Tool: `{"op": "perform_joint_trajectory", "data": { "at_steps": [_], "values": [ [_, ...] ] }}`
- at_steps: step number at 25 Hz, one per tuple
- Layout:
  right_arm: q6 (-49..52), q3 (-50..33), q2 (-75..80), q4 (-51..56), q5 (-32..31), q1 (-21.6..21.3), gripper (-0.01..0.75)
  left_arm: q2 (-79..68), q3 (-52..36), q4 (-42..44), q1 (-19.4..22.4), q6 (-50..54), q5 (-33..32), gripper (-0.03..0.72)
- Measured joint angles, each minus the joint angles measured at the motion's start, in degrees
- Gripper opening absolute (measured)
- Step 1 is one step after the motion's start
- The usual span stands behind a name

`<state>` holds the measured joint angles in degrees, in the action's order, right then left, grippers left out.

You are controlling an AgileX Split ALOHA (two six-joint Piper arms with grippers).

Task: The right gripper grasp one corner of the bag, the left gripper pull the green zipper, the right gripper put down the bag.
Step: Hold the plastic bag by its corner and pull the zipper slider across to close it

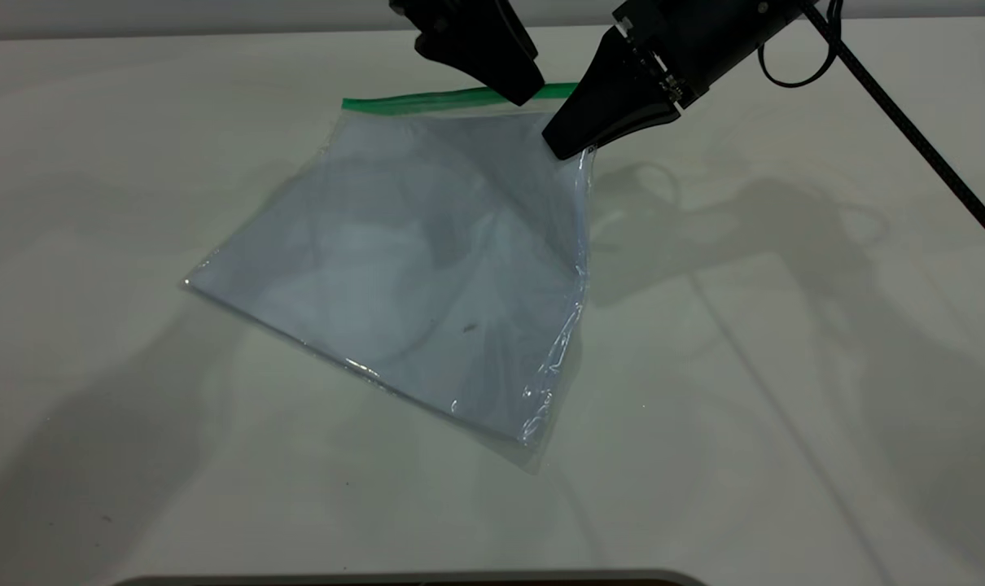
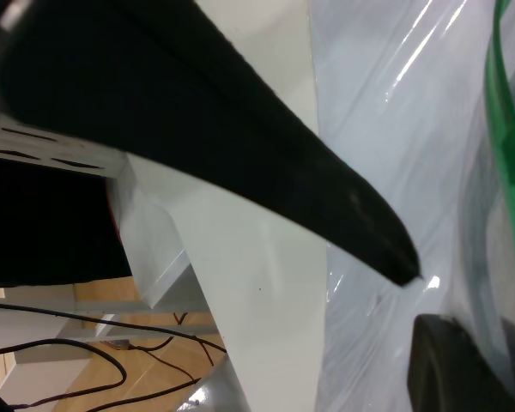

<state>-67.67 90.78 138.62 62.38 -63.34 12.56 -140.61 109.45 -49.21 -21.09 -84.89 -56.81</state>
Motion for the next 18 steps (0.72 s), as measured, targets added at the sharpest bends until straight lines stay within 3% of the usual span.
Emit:
{"op": "perform_joint_trajectory", "data": {
  "at_steps": [10, 18],
  "values": [
    [-0.4, 0.2, 0.0, 0.1, -1.0, 0.0, 0.033, -1.8, 0.1, -3.4, -0.3, -2.2, 0.4, 0.562],
    [-0.8, 0.3, 0.0, 0.0, 0.0, -0.1, 0.033, -1.8, 0.1, -3.6, -0.4, -2.2, 0.6, 0.352]
  ]
}}
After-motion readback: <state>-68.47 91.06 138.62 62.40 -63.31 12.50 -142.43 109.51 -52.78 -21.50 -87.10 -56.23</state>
